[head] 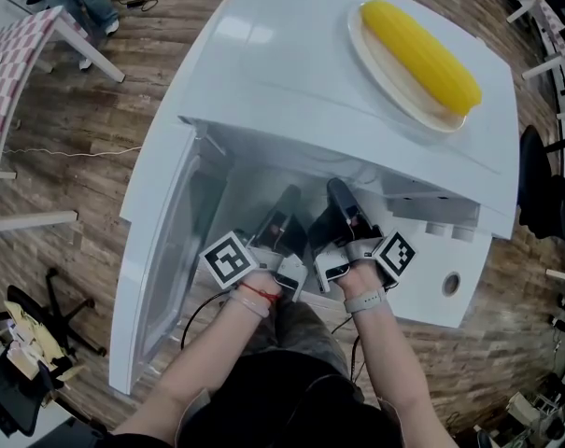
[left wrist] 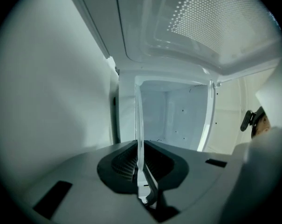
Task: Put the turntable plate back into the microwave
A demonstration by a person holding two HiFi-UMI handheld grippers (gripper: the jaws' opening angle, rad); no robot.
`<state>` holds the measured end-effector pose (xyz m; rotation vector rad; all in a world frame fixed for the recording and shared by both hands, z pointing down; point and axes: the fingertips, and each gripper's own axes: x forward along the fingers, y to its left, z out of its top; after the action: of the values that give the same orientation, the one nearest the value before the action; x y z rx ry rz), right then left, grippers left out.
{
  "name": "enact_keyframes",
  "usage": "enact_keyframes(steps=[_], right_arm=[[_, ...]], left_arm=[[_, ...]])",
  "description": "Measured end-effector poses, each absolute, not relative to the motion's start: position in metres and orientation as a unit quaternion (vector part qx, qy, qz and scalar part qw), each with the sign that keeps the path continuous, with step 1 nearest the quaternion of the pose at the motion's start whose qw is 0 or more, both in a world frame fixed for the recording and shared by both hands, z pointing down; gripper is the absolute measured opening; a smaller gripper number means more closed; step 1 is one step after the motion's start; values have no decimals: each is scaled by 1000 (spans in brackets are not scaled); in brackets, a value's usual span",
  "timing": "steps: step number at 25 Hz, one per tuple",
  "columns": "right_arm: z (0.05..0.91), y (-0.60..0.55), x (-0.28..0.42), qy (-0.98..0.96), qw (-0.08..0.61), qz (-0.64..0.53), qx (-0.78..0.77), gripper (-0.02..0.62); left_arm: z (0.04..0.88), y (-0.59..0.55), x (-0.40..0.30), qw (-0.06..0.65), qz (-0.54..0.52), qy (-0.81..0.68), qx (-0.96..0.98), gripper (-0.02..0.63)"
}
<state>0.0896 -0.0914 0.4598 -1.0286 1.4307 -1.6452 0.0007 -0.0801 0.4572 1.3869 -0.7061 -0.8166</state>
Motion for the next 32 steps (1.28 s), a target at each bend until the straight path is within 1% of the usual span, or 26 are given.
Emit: enact_keyframes(steps=[9, 17, 32], right_arm=[[459, -80, 84, 559, 363, -644, -377, 51], [463, -82, 77, 559, 342, -651, -383, 49], [463, -77, 82, 574, 357, -634, -377, 50]], left_arm=[[459, -96, -10, 632, -375, -323, 597, 43], [459, -98, -8, 630, -380, -318, 598, 43], [464, -68, -3, 631, -352, -323, 611, 43]])
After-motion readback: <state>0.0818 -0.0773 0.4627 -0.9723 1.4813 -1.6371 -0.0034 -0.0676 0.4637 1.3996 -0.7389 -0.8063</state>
